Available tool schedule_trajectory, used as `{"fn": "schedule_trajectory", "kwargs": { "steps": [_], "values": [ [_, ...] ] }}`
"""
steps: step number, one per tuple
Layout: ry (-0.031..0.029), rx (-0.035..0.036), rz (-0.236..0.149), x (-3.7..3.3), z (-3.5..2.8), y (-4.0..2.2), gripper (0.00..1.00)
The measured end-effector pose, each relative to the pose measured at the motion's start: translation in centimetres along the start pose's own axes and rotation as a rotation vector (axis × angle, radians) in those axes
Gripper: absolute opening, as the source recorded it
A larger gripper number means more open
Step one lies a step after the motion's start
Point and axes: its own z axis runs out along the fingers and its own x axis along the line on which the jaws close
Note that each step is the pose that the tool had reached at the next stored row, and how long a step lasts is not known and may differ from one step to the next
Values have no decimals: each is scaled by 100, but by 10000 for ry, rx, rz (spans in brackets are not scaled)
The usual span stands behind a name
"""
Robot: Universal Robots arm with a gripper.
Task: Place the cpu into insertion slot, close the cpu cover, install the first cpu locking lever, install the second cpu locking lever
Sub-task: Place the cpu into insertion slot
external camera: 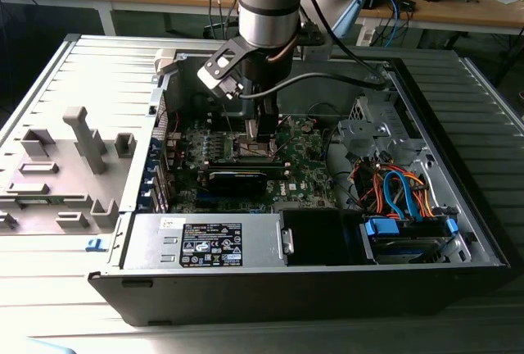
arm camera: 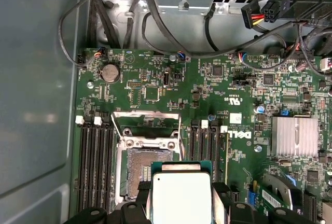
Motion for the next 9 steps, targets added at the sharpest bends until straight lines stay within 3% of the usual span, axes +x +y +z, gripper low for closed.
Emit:
{"fn": "schedule_trajectory", "kwargs": {
  "steps": [9],
  "values": [
    [-2,0,69,0,15,-1,55]
  ]
}}
